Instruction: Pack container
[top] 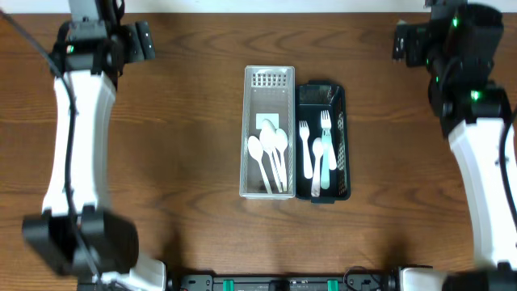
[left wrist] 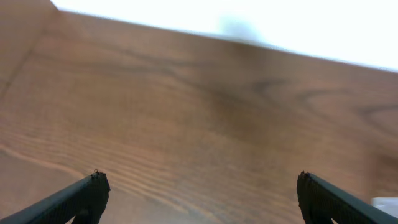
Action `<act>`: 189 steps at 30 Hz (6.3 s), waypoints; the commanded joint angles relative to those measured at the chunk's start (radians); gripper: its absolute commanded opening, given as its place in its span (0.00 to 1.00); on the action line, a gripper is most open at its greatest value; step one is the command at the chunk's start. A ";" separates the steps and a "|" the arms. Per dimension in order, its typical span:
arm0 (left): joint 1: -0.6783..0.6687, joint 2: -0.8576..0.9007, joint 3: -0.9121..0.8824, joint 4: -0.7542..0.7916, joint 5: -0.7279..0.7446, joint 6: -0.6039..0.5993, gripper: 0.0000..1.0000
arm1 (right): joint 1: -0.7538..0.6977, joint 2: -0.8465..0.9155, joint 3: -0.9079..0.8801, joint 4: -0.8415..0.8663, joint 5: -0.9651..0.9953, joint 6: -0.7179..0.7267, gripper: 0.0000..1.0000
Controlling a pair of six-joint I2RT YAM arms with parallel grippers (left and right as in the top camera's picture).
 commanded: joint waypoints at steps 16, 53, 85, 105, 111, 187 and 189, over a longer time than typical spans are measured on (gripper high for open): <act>-0.172 -0.842 -1.011 0.449 0.014 0.013 0.98 | -0.002 -0.928 -0.880 0.011 0.008 0.151 0.99; -0.182 -0.946 -1.165 0.500 -0.021 0.014 0.98 | 0.016 -1.226 -1.004 -0.359 -0.071 0.135 0.99; -0.182 -0.749 -1.165 0.500 -0.021 0.014 0.98 | 0.092 -1.331 -1.336 0.240 -0.104 0.072 0.99; -0.179 -0.708 -1.166 0.479 -0.031 0.014 0.98 | 0.092 -1.331 -1.336 0.239 -0.105 0.072 0.99; -0.180 -0.935 -1.166 0.253 -0.029 0.013 0.98 | 0.092 -1.331 -1.336 0.239 -0.104 0.072 0.99; -0.150 -1.668 -1.683 0.619 0.185 0.095 0.98 | 0.092 -1.331 -1.336 0.239 -0.104 0.072 0.99; -0.150 -1.668 -1.683 0.619 0.185 0.095 0.98 | 0.092 -1.331 -1.336 0.239 -0.104 0.072 0.99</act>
